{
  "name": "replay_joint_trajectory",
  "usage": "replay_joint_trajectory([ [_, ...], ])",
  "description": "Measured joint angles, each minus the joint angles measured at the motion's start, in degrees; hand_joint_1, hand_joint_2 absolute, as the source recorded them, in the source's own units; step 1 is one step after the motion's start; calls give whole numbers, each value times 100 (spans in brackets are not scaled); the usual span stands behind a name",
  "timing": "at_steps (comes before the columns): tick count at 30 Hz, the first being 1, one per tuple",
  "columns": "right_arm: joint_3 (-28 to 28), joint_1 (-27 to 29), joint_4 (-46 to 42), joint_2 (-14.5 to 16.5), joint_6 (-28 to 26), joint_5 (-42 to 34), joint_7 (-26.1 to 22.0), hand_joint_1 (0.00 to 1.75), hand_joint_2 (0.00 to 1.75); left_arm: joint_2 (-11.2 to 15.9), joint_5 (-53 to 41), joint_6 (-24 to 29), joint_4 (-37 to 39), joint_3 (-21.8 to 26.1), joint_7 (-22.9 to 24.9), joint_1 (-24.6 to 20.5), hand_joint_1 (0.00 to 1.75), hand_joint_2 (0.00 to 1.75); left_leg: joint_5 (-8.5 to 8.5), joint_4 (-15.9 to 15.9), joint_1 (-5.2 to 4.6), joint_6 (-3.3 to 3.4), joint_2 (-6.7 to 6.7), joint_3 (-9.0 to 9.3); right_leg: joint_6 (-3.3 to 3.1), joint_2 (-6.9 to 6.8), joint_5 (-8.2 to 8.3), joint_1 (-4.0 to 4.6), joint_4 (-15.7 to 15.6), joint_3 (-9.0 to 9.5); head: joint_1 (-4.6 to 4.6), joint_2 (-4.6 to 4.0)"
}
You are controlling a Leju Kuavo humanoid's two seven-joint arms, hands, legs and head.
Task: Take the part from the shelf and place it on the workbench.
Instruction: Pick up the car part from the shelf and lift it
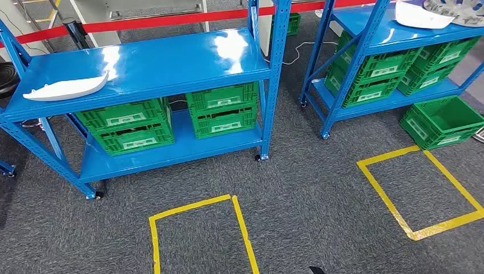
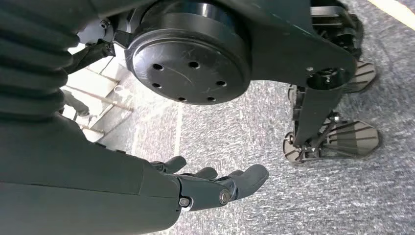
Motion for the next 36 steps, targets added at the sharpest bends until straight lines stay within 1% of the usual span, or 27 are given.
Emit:
replay_joint_trajectory([
  [2, -45, -8, 6, 9, 0, 20, 1, 0, 0, -12, -90, 26, 8, 77, -29, -18, 0, 0, 0, 0, 1, 0, 0, 2, 0, 0, 0, 1, 0, 1, 0, 0],
  [6, -307, -68, 56, 74, 0, 130, 2, 0, 0, -84, -529, 166, 58, 477, -194, -144, 0, 0, 1, -1, 5, -1, 0, 4, -1, 0, -1, 3, 0, 2, 0, 0],
  [9, -494, -110, 96, 120, 0, 213, 1, 0, 0, -138, -871, 268, 97, 782, -342, -250, 0, 131, 1, -2, 6, -2, 0, 5, -1, 0, -1, 5, 0, 3, 0, 0],
  [10, -544, -121, 108, 132, 1, 239, 2, 0, 44, -154, -967, 298, 108, 858, -396, -288, 0, 175, 1, -2, 6, -2, 0, 6, -1, 0, -1, 5, 0, 3, 0, 0],
  [12, -671, -155, 143, 161, 3, 296, 3, 0, 131, -187, -1178, 364, 133, 1031, -540, -397, 0, 175, 1, -2, 6, -2, 0, 6, -2, 0, -1, 5, 0, 2, 0, 0],
  [13, -746, -176, 164, 174, 6, 328, 3, 0, 131, -205, -1288, 401, 147, 1126, -625, -464, 0, 175, 1, -2, 6, -2, 0, 6, -1, 0, -1, 5, 0, 3, 0, 0],
  [16, -894, -212, 195, 202, 18, 408, 2, 0, 0, -235, -1590, 497, 170, 1303, -868, -668, 0, 175, 2, -2, 6, -3, 1, 11, -1, 0, -1, 5, 0, 7, 0, 0],
  [18, -994, -237, 220, 219, 29, 450, 3, 0, 0, -249, -1777, 554, 184, 1385, -1029, -832, 0, 175, 3, -2, 6, -4, 1, 13, -1, 0, 0, 5, 0, 8, 1, 0],
  [21, -1202, -300, 276, 255, 67, 528, 3, 0, 0, -274, -2111, 652, 200, 1496, -1334, -1163, 0, 44, 5, -2, 6, -6, 0, 15, 0, 0, 1, 5, 0, 10, 0, 0],
  [22, -1270, -322, 295, 268, 85, 554, 3, 0, 0, -282, -2213, 685, 198, 1505, -1441, -1286, 0, 44, 6, -2, 6, -6, 0, 15, 0, 0, 2, 5, 1, 10, 0, 0],
  [25, -1461, -385, 362, 306, 139, 631, 4, 0, 0, -304, -2424, 789, 175, 1462, -1764, -1683, 0, 175, 11, -1, 6, -7, 0, 17, 2, 0, 5, 5, 1, 13, 1, 0],
  [29, -1677, -452, 439, 358, 211, 735, 5, 0, 0, -309, -2472, 946, 78, 1173, -2151, -2216, 0, 175, 13, -2, 6, -9, -1, 17, 5, -1, 8, 5, 3, 20, 0, 0],
  [33, -1807, -487, 479, 389, 255, 803, 7, 0, 0, -309, -2410, 1068, -8, 884, -2395, -2578, 0, 175, 13, -2, 7, -9, 0, 25, 6, 3, 9, 4, 5, 19, 0, 0],
  [36, -1965, -529, 536, 422, 301, 856, 7, 0, 0, -302, -2319, 1175, -110, 548, -2593, -2864, 0, 175, 14, -2, 8, -9, -6, 21, 6, -2, 9, 5, 5, 20, 1, -1],
])
